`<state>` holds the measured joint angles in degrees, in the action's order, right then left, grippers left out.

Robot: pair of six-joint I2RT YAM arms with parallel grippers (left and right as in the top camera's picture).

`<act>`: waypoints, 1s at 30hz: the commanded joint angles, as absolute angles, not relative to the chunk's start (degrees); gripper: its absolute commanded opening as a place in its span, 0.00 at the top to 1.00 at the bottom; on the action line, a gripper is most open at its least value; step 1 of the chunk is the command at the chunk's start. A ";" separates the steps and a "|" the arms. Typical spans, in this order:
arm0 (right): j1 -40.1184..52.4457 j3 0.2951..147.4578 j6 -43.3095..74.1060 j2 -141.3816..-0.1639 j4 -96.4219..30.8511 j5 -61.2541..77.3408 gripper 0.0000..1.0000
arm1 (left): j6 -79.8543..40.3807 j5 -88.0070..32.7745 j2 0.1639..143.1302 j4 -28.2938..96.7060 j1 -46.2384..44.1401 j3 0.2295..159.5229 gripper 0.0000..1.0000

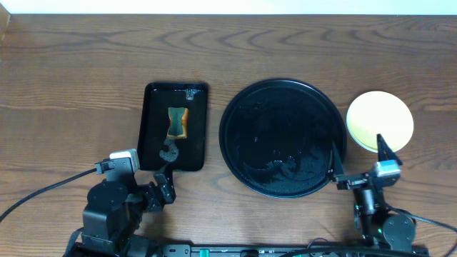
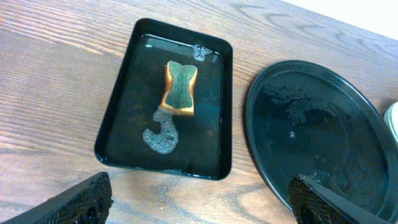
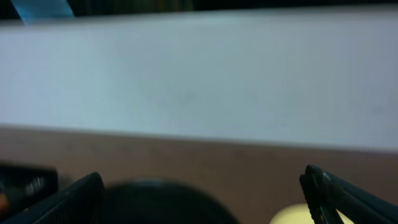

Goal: Clean dirty plates on tray and stack at the side

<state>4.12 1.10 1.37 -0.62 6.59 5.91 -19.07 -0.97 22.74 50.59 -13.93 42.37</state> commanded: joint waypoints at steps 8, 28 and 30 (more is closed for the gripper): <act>4.71 0.32 -3.92 -0.27 -3.84 4.34 0.01 | -18.74 -0.84 22.63 50.52 -14.06 42.00 0.09; 4.71 0.32 -3.92 -0.38 -3.92 4.34 0.01 | -18.74 -0.84 22.63 50.52 -14.06 42.00 0.08; 4.71 0.32 -3.92 -0.38 -3.92 4.34 0.01 | -18.74 -0.84 22.63 50.52 -14.06 42.00 0.08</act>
<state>4.16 0.38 -3.22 -0.71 -3.66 4.89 -19.09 -0.97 22.74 50.59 -13.93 42.35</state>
